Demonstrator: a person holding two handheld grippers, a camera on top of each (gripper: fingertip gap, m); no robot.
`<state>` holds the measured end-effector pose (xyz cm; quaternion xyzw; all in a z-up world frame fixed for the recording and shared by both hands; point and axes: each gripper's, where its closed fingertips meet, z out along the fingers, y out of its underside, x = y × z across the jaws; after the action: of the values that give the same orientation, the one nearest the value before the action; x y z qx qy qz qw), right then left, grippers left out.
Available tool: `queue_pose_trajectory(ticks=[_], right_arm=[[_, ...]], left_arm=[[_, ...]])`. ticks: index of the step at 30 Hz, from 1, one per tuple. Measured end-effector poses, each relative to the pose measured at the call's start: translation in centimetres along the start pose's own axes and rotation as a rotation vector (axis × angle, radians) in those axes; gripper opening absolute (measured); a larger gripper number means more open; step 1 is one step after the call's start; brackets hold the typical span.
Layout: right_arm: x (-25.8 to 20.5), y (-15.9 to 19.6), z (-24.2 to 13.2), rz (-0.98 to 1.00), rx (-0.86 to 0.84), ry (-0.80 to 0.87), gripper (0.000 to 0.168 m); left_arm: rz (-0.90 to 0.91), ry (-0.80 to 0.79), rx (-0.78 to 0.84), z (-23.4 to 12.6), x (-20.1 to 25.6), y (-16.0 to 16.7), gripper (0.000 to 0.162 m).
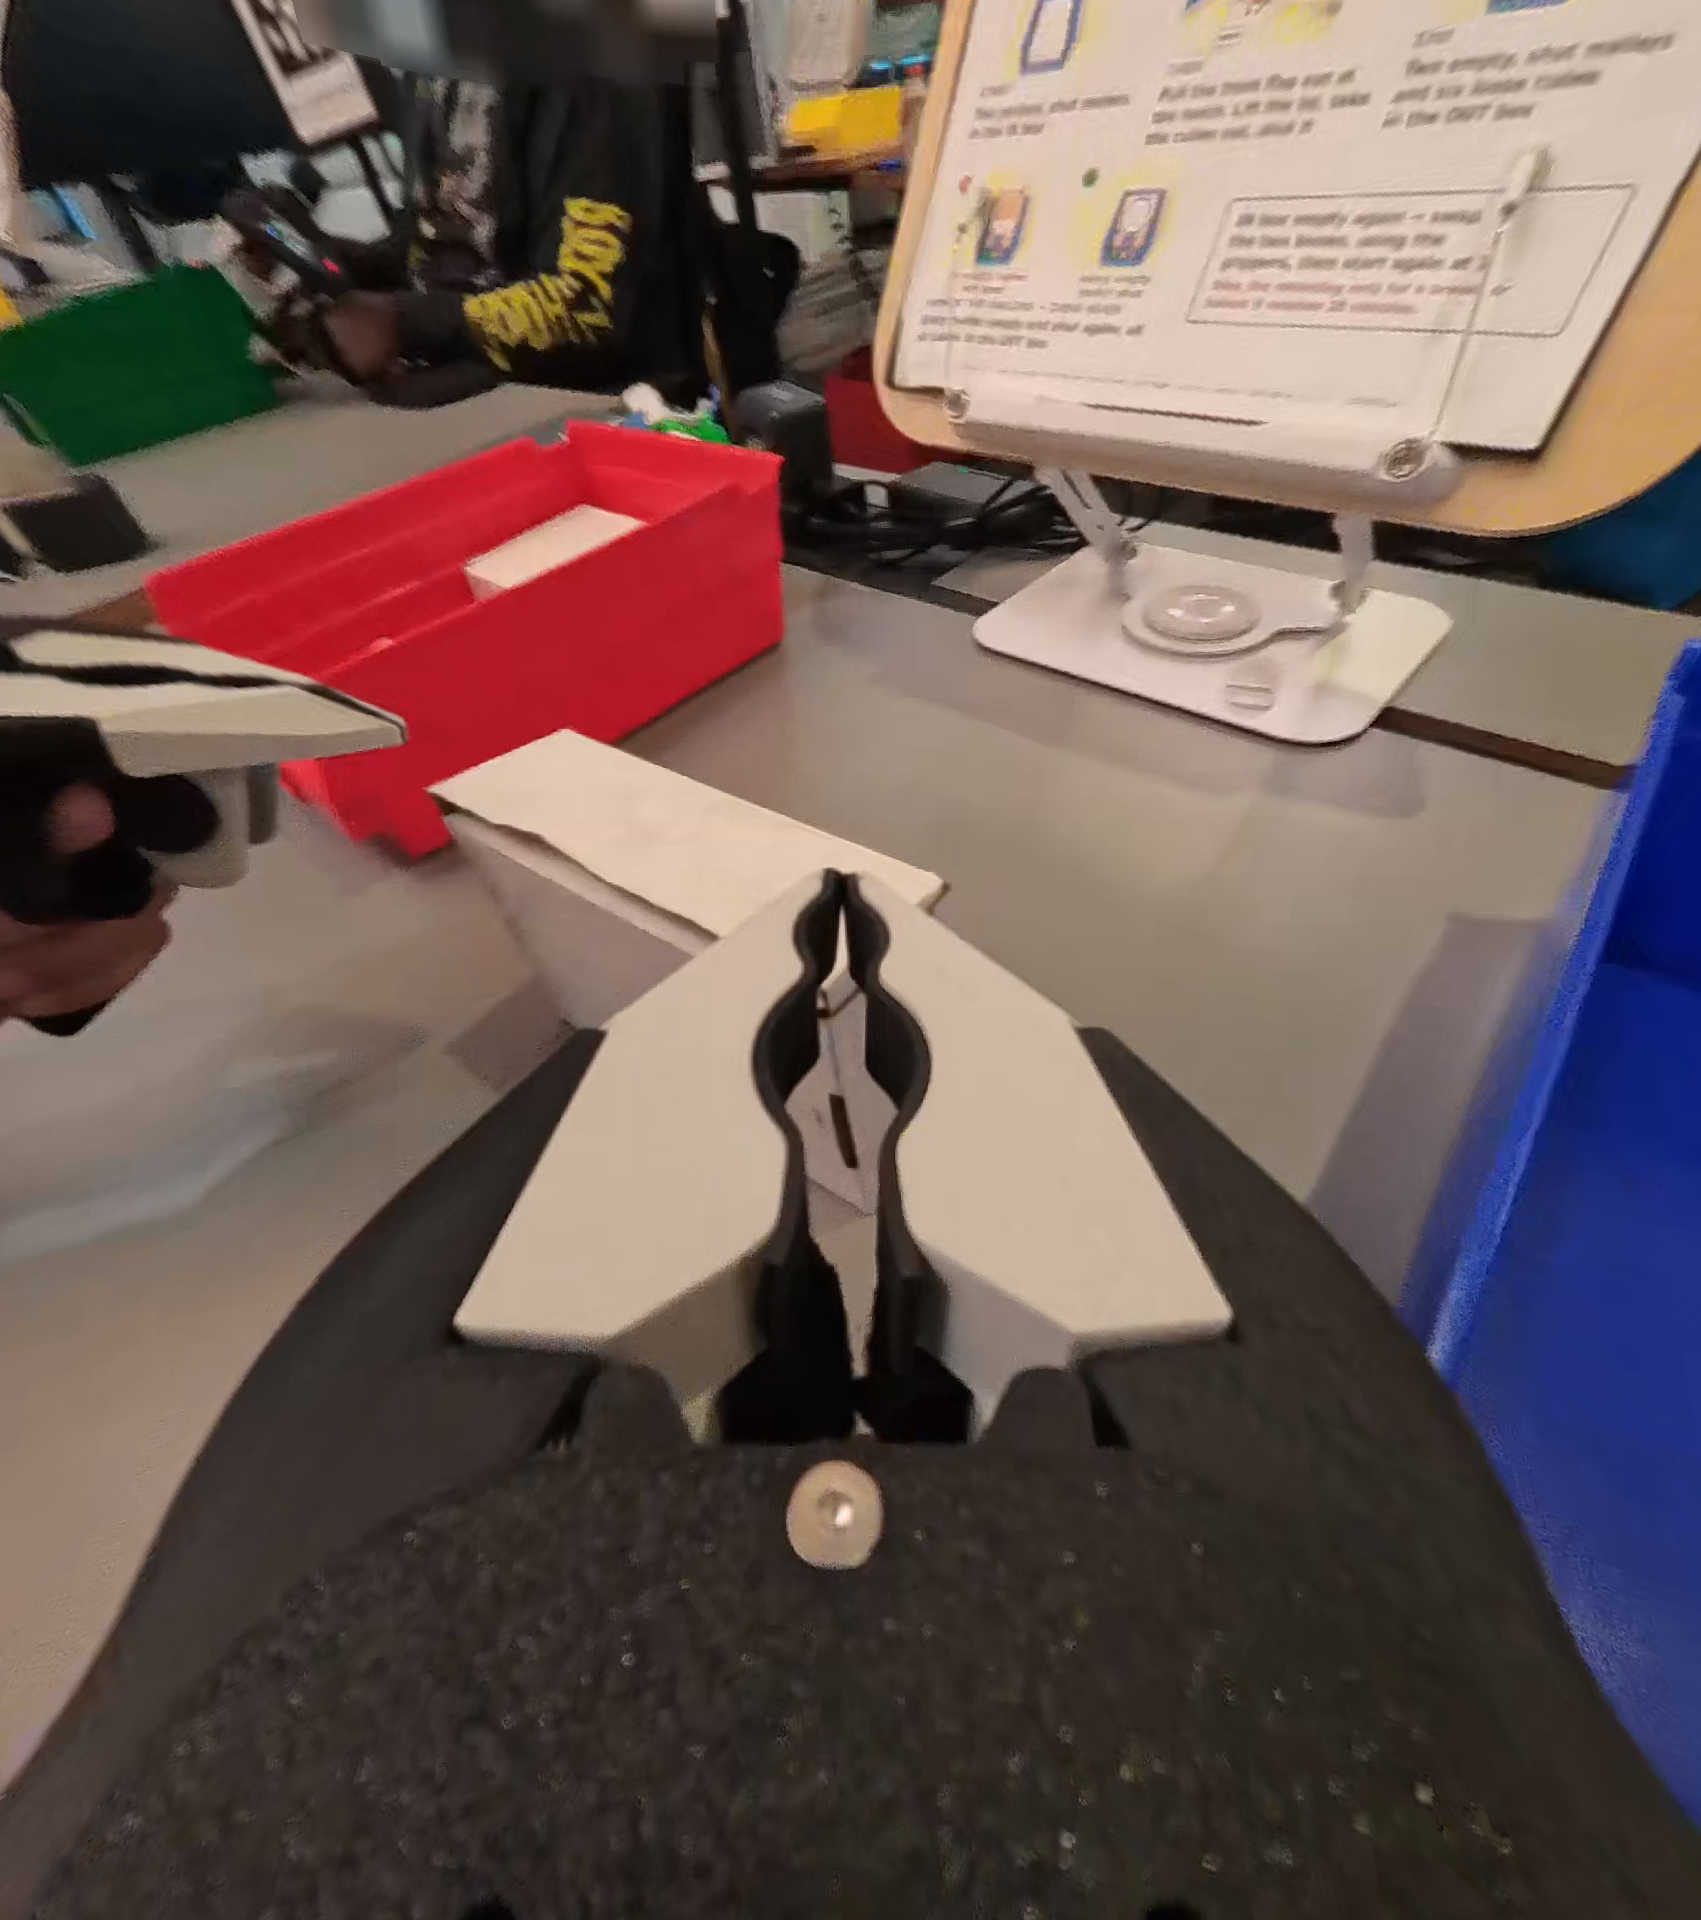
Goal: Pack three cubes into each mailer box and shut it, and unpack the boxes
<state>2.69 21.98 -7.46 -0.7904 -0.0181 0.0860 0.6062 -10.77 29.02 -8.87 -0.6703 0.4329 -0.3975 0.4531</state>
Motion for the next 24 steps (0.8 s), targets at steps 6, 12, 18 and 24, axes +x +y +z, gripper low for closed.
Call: queue_pose_trajectory(ticks=[6, 12, 18, 24], right_arm=[[-0.1, 2.1, 1.0, -0.007, -0.113, 0.012, 0.0], [-0.1, 3.5, 1.3, -0.037, -0.166, 0.029, 0.0], [0.0, 3.6, 1.4, -0.047, -0.181, 0.062, 0.0], [-0.2, 3.4, 1.3, -0.04, -0.204, -0.001, 0.0]], left_arm=[[0.013, 0.021, -0.047, 1.4, 0.6, 1.0, 0.0], [0.063, 0.008, -0.109, 1.5, 0.5, 1.9, 0.0], [0.039, 0.024, -0.134, 1.5, 0.4, 2.1, 0.0], [0.018, 0.072, -0.122, 1.3, 0.7, 1.9, 0.0]])
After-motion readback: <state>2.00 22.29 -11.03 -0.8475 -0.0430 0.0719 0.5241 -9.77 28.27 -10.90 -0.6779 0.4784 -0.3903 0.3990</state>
